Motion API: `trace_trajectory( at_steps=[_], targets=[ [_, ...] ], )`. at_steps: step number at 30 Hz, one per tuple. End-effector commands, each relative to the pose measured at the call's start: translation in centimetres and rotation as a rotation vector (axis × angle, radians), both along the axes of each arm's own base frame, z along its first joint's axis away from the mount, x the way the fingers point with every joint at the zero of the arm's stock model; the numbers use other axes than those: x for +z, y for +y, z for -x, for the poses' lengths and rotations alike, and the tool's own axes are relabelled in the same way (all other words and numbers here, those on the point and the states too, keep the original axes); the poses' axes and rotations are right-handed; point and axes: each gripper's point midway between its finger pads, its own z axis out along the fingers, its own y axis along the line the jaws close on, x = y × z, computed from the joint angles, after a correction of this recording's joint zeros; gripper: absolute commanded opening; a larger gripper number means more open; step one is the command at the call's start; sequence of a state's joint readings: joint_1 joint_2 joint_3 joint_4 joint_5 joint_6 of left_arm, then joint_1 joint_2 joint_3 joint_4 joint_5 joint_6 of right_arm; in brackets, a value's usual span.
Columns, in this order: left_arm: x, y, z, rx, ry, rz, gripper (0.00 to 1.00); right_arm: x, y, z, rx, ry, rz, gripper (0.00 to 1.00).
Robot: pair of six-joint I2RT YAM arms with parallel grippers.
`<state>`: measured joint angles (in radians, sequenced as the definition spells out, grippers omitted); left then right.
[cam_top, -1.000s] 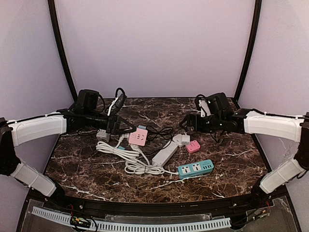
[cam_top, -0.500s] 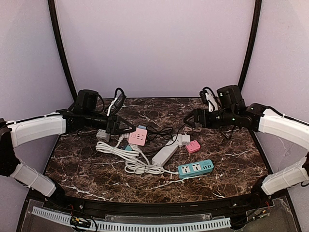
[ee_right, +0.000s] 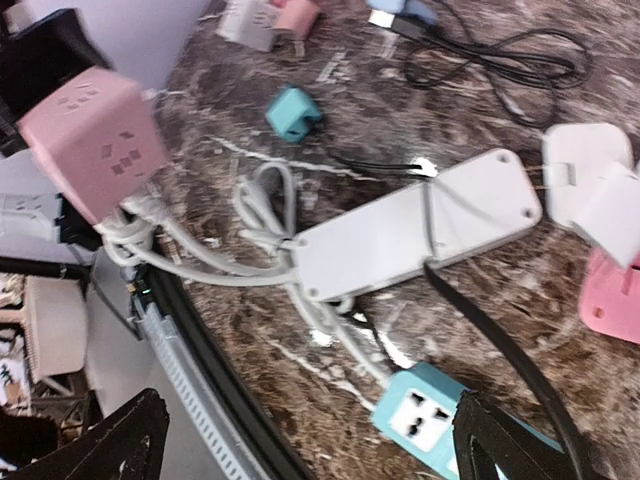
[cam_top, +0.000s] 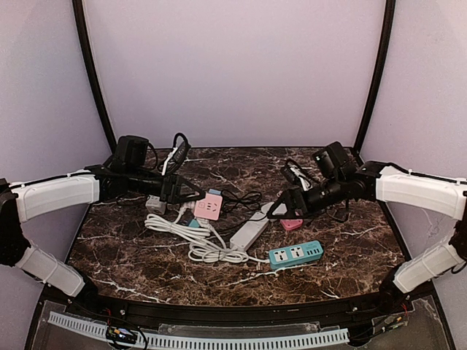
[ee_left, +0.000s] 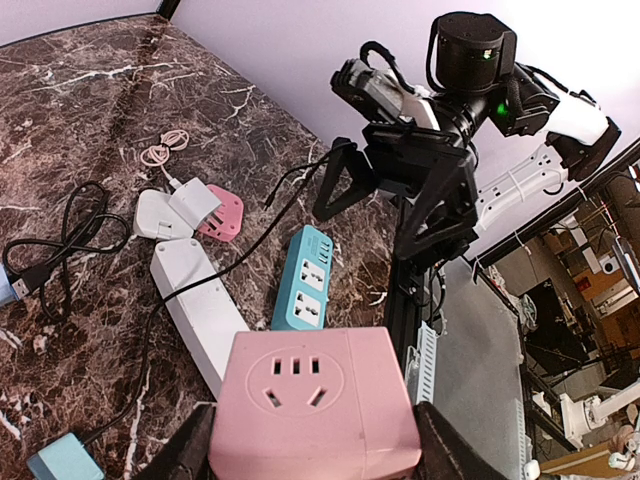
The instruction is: Pull the plug off the socket
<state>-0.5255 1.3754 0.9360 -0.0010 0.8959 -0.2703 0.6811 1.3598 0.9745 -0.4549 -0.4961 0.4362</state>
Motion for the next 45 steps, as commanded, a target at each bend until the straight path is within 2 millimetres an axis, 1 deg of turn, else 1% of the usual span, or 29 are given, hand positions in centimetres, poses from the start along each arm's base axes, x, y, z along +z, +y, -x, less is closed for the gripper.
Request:
trace_trajectory(
  at_steps=[1, 4, 7, 10, 16, 17, 18, 19, 20, 22, 24, 26, 30, 31, 33, 37, 39, 41, 42, 45],
  targets=[
    [2.6, 0.1, 0.3, -0.014, -0.071, 0.062, 0.01, 4.6, 3.0, 4.7, 0.280, 0.032, -0.286, 0.99],
    [2.6, 0.1, 0.3, -0.015, -0.071, 0.063, 0.01, 6.3, 3.3, 5.8, 0.326, 0.004, -0.340, 0.99],
    [2.6, 0.1, 0.3, -0.014, -0.071, 0.065, 0.01, 8.0, 3.2, 6.0, 0.336, -0.041, -0.373, 0.99],
    [3.1, 0.1, 0.4, -0.010, -0.083, 0.082, 0.01, 10.0, 3.5, 5.6, 0.327, -0.098, -0.422, 0.99],
    [4.8, -0.1, -0.1, 0.015, -0.110, 0.148, 0.01, 14.8, 4.6, 5.0, 0.291, -0.204, -0.551, 0.99],
    [5.4, -0.2, -0.3, 0.021, -0.117, 0.166, 0.01, 15.4, 4.7, 4.8, 0.272, -0.203, -0.570, 0.99],
    [5.6, -0.2, -0.5, 0.024, -0.117, 0.169, 0.01, 15.6, 4.7, 4.3, 0.234, -0.198, -0.570, 0.99],
    [6.3, -0.4, -0.8, 0.025, -0.122, 0.178, 0.01, 15.3, 4.6, 3.5, 0.178, -0.182, -0.547, 0.99],
    [6.5, -0.5, -0.9, 0.025, -0.124, 0.180, 0.01, 14.3, 4.3, 2.6, 0.117, -0.167, -0.496, 0.99],
    [7.2, -0.7, -1.3, 0.029, -0.131, 0.184, 0.01, 11.8, 3.6, 1.3, 0.039, -0.145, -0.369, 0.99],
    [7.9, -0.9, -1.6, 0.025, -0.135, 0.196, 0.01, 9.1, 2.8, 1.0, -0.005, -0.101, -0.259, 0.99],
    [8.3, -1.1, -1.8, 0.027, -0.129, 0.210, 0.01, 7.3, 2.5, 1.5, 0.003, -0.046, -0.210, 0.99],
    [7.9, -1.2, -2.1, 0.032, -0.106, 0.218, 0.01, 4.2, 2.1, 3.1, 0.041, 0.088, -0.130, 0.99],
    [8.0, -1.2, -2.0, 0.031, -0.107, 0.219, 0.01, 3.0, 1.7, 3.6, 0.047, 0.128, -0.090, 0.99],
    [7.8, -1.1, -2.0, 0.033, -0.113, 0.215, 0.01, 1.6, 1.2, 4.4, 0.057, 0.175, -0.046, 0.99],
    [7.2, -1.0, -1.8, 0.037, -0.121, 0.205, 0.01, 0.3, 0.8, 6.4, 0.113, 0.269, -0.036, 0.99],
    [7.1, -0.9, -1.7, 0.034, -0.120, 0.204, 0.01, 0.2, 1.0, 7.7, 0.175, 0.324, -0.058, 0.99],
    [6.8, -0.8, -1.5, 0.032, -0.120, 0.197, 0.01, 0.6, 1.2, 8.8, 0.228, 0.360, -0.095, 0.99],
    [6.8, -0.8, -1.5, 0.032, -0.124, 0.195, 0.01, 0.9, 1.3, 9.0, 0.243, 0.362, -0.108, 0.99],
    [6.5, -0.6, -1.4, 0.037, -0.135, 0.174, 0.01, 2.7, 1.5, 10.5, 0.328, 0.396, -0.190, 0.99]
  ],
)
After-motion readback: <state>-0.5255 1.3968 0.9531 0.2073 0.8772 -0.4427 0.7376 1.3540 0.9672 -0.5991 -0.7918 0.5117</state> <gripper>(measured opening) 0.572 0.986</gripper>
